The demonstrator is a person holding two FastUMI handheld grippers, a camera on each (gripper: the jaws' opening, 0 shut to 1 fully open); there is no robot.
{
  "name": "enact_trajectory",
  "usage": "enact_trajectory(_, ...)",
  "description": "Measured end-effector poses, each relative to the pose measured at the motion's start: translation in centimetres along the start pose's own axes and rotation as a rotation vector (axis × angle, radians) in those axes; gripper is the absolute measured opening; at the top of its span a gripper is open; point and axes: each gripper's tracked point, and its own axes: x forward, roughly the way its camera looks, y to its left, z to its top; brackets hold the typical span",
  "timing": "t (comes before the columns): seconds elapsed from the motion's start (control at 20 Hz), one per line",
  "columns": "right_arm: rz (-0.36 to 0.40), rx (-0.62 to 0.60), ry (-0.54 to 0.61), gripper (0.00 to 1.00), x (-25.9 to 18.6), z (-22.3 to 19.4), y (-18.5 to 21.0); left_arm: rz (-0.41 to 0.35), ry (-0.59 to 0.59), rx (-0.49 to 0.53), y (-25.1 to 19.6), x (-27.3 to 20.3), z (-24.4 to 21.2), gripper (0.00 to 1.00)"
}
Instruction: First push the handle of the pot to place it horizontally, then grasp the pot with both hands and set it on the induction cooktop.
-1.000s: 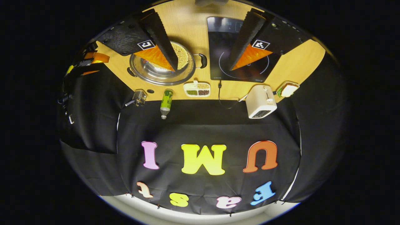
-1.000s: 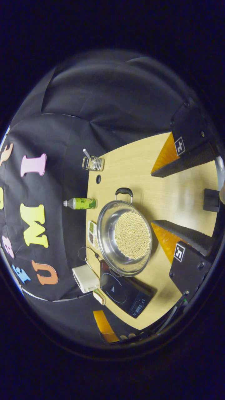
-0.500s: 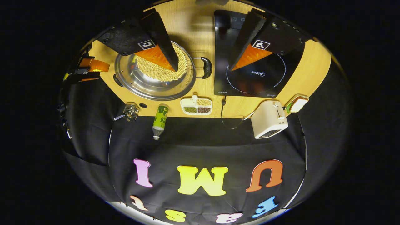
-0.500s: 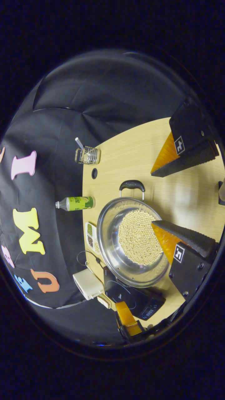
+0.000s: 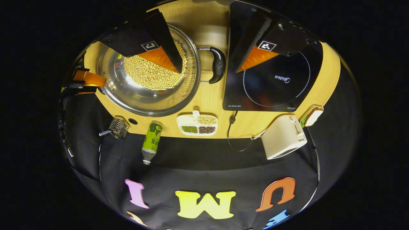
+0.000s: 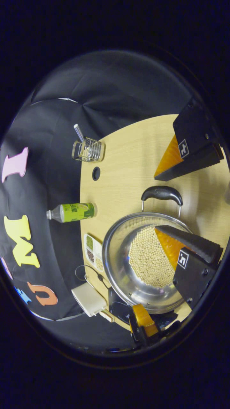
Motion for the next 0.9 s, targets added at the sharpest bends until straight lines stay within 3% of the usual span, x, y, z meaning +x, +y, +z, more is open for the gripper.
enact_trajectory(0.25,0.013,-0.007,0.036,0.89,1.6,-0.5,-0.2,0.002,0.085,-0.033,-0.8,2.2,-1.5,0.95)
enact_trajectory(0.3,0.018,-0.005,0.046,0.89,1.9,-0.7,-0.2,0.006,0.085,-0.033,-0.7,2.5,-1.4,0.80)
enact_trajectory(0.35,0.025,-0.001,0.062,0.89,2.1,-1.0,-0.2,0.004,0.078,-0.029,-0.7,2.6,-1.1,0.79)
enact_trajectory(0.4,0.034,0.004,0.081,0.89,2.2,-1.4,-0.1,0.015,0.091,-0.025,-0.5,2.6,-1.3,0.87)
enact_trajectory(0.45,0.052,0.017,0.095,0.89,2.4,-1.6,0.2,0.034,0.096,-0.013,-0.1,2.9,-1.5,0.87)
enact_trajectory(0.55,0.043,0.023,0.103,0.79,2.3,-1.8,0.1,0.025,0.104,-0.013,-0.2,3.2,-1.6,0.70)
enact_trajectory(0.8,0.010,0.033,0.129,0.65,2.6,-1.6,-0.2,0.020,0.137,-0.051,-0.2,3.1,-2.2,0.66)
enact_trajectory(0.85,0.013,0.027,0.132,0.64,2.7,-1.6,-0.1,0.014,0.144,-0.060,-0.2,3.1,-2.3,0.75)
enact_trajectory(0.9,0.015,0.024,0.133,0.63,2.7,-1.5,-0.1,0.014,0.157,-0.067,-0.2,3.0,-2.4,0.62)
